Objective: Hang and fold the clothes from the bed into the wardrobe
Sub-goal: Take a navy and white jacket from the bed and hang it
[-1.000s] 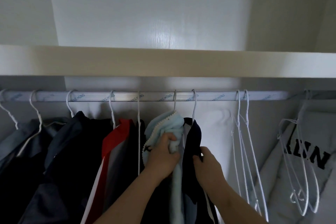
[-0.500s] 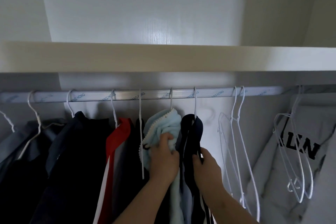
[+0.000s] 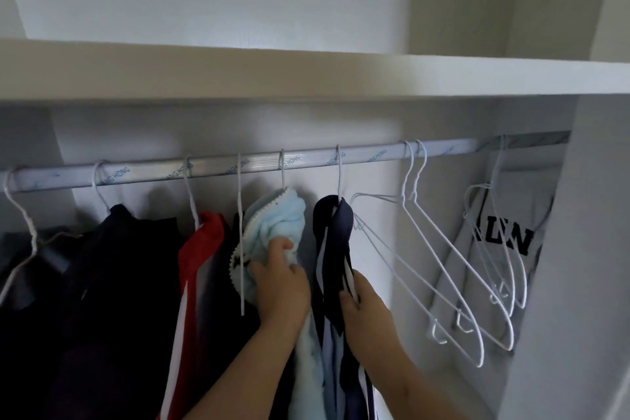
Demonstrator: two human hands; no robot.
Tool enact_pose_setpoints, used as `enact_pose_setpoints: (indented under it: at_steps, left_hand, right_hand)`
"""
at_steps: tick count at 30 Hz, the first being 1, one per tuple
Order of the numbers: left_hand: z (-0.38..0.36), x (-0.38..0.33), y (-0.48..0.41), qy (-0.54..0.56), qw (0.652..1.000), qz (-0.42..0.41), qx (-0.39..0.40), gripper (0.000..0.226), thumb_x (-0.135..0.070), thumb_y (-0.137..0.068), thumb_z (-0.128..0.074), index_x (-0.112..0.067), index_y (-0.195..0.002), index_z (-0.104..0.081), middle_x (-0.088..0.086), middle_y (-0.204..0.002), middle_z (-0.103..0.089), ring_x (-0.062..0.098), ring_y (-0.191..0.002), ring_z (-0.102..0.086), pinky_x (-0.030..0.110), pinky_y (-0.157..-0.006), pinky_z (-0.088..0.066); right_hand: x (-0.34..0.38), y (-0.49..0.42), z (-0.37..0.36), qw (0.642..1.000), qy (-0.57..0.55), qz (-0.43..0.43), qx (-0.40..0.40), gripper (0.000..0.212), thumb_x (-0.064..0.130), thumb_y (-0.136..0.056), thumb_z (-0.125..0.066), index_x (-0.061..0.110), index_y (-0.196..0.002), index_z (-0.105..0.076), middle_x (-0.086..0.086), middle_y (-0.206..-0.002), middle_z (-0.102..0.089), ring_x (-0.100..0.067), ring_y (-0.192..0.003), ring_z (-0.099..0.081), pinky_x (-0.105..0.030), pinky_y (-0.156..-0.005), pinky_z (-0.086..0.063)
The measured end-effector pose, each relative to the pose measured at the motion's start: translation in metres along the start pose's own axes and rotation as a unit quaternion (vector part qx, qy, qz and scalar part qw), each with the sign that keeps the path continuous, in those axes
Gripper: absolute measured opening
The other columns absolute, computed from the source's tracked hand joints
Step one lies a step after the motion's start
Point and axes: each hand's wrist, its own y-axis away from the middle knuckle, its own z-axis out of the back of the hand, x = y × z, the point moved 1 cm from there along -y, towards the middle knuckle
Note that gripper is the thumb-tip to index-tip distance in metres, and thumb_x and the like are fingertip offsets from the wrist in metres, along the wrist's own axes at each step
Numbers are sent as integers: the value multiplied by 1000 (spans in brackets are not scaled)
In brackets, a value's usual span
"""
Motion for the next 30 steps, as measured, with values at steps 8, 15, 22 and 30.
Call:
enact_pose_setpoints:
  at_steps: [8, 15, 22, 30]
  left_hand:
    - [8, -4, 16, -119, 988, -94, 4, 27, -20, -87, -55, -25, -113, -51, 5, -121, -33, 21, -99, -42, 32, -86, -41]
    - [-13, -50, 70, -101, 960, -261, 33, 20, -16, -84, -57, -21, -103, -63, 3, -107, -53, 24, -101, -45, 30, -87, -33]
    - [-82, -109, 206, 27, 927, -240, 287, 17, -13, -86, -54, -25, -95, -61, -3, -101, -59, 15, -91, -58, 21, -75, -40]
    - [-121, -157, 428, 43, 833, -254, 490, 17, -18, -86, -53, -34, -82, -51, -13, -87, -56, 9, -80, -55, 19, -69, -40]
  right_hand:
    - [-3, 21, 0, 1000, -9, -15, -6, 26, 23, -96, -42, 27, -121, -51, 6, -93, -64, -15, -86, -60, -26, -76, -48]
    - [-18, 55, 56, 992, -55, -88, -71, 31, 32, -96, -41, 29, -126, -49, 20, -84, -52, 4, -72, -52, -3, -57, -34]
    - [-61, 160, 184, 956, -75, -154, -238, 9, 26, -94, -47, 24, -94, -56, 7, -77, -57, -21, -81, -56, -30, -74, -43]
    - [-98, 361, 314, 879, -82, -250, -398, 15, 25, -93, -49, 23, -81, -57, 1, -80, -62, -19, -76, -57, -29, -69, -42]
